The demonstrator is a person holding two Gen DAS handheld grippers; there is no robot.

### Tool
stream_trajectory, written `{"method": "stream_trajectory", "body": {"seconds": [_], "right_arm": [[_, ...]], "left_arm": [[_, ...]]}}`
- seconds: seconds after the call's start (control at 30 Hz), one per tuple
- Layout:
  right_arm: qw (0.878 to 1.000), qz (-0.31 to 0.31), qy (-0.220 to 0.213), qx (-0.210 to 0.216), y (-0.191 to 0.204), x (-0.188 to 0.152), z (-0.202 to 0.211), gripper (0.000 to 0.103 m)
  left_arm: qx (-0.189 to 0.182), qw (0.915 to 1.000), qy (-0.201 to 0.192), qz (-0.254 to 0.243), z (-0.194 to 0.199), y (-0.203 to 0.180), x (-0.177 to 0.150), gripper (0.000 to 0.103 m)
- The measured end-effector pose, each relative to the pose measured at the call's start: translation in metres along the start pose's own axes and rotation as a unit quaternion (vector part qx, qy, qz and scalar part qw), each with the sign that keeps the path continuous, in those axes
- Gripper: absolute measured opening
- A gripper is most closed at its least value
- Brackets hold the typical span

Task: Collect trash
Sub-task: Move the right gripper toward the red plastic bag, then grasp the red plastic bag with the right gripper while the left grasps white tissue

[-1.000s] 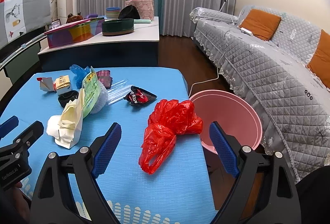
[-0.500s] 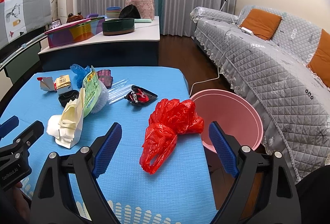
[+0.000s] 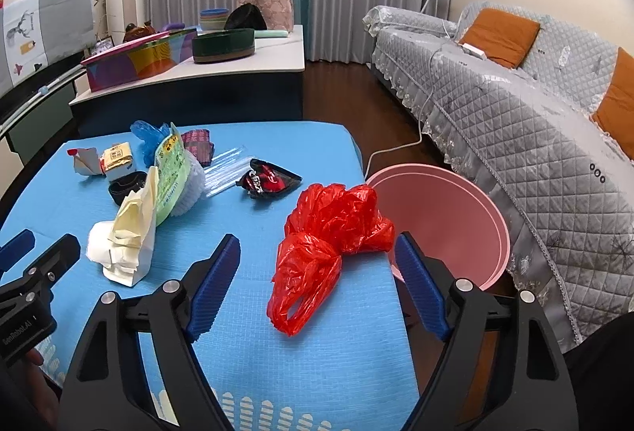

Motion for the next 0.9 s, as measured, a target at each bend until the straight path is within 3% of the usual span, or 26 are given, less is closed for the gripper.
{"method": "stream_trajectory", "body": {"seconds": [0.27, 0.53, 0.77, 0.83, 0.9], "right_arm": [[0.999, -0.031, 0.031, 0.009, -0.008, -0.006, -0.026, 0.074], [0.998, -0.041, 0.051, 0.009, -0.015, -0.009, -0.053, 0.070], [0.997, -0.040, 0.066, 0.023, -0.015, -0.010, -0.070, 0.058], [0.997, -0.039, 0.065, 0.030, -0.013, -0.010, -0.073, 0.046], [0.996, -0.036, 0.067, 0.034, -0.012, -0.011, -0.075, 0.043]], "left_arm": [[0.010, 0.9999, 0.011, 0.004, -0.018, 0.000, 0.001, 0.086], [0.013, 0.9996, 0.027, -0.004, -0.042, -0.010, 0.001, 0.068], [0.018, 0.9985, 0.051, -0.006, -0.064, -0.016, 0.000, 0.044], [0.020, 0.9983, 0.054, -0.012, -0.067, -0.018, -0.001, 0.037], [0.020, 0.9981, 0.056, -0.014, -0.067, -0.019, -0.002, 0.023]]}}
Point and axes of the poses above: each gripper's, at about its wrist camera, not at the fingertips, and z roughly against the way its jaws point, y to its left, x to its top, the point moved 5 cm from there along -z, roughly the way its jaws point, and after that the axes turned 6 degrees about x, right-handed, at the moved point
